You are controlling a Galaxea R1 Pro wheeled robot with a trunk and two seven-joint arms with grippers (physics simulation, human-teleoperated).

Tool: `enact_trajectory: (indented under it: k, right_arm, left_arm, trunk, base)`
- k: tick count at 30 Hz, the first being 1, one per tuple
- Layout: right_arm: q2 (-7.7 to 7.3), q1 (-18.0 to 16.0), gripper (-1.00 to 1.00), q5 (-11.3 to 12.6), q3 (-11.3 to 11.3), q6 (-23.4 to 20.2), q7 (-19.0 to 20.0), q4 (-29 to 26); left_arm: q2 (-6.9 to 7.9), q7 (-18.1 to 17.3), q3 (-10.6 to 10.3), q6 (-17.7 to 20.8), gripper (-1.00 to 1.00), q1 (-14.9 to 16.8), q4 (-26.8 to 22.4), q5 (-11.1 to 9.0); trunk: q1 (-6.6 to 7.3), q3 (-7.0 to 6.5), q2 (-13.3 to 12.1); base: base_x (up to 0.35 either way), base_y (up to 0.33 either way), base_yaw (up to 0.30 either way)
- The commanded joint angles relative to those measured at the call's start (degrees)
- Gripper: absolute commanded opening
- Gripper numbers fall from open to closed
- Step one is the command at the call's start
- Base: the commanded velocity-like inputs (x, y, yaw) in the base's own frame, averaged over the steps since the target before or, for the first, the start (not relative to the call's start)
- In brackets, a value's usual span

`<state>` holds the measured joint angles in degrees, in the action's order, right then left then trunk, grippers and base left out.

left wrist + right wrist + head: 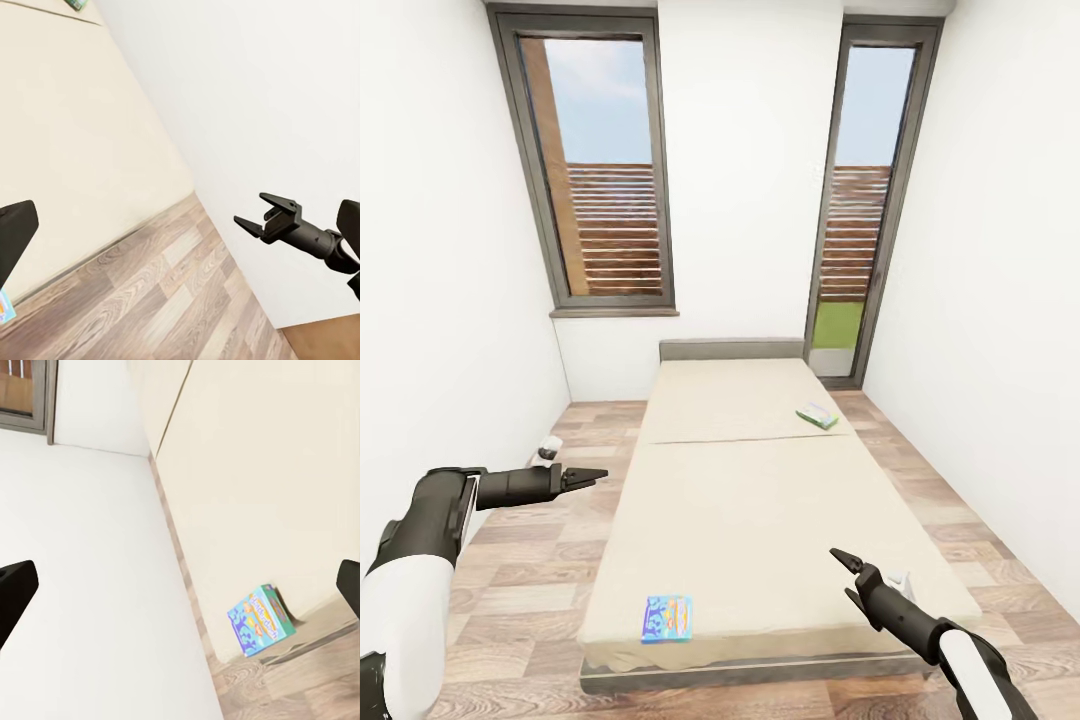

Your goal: Put all the toys in the child's room - the three board games (two on the bed and one on the table), the two jigsaw puzzles on the table, and the tennis ball on the table - inside the toy box on the table in the child's room.

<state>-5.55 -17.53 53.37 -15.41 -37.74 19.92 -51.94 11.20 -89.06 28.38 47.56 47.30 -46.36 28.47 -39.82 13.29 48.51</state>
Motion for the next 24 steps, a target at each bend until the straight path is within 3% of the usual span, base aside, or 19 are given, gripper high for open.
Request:
enact_trajectory:
  k: [1,24]
  right_arm:
    - [0.02,0.0,1.0,0.1,-0.1,-0.4,0.1,0.0]
    - [0.02,0.0,1.0,0.1,-0.2,-0.4,0.1,0.0]
  left_arm:
    - [-0.04,-0.5,0.2,0.6,1.0,0.1,0.0,0.6]
    - [-0.12,-0.6,-0.1,0.6,1.0,0.1,0.0,0.3]
  trunk:
    - [-0.24,0.27,0.5]
    - [-5.29,4.4,9.7]
  base:
    - [0.0,0.0,0.0]
    - [0.0,0.0,0.0]
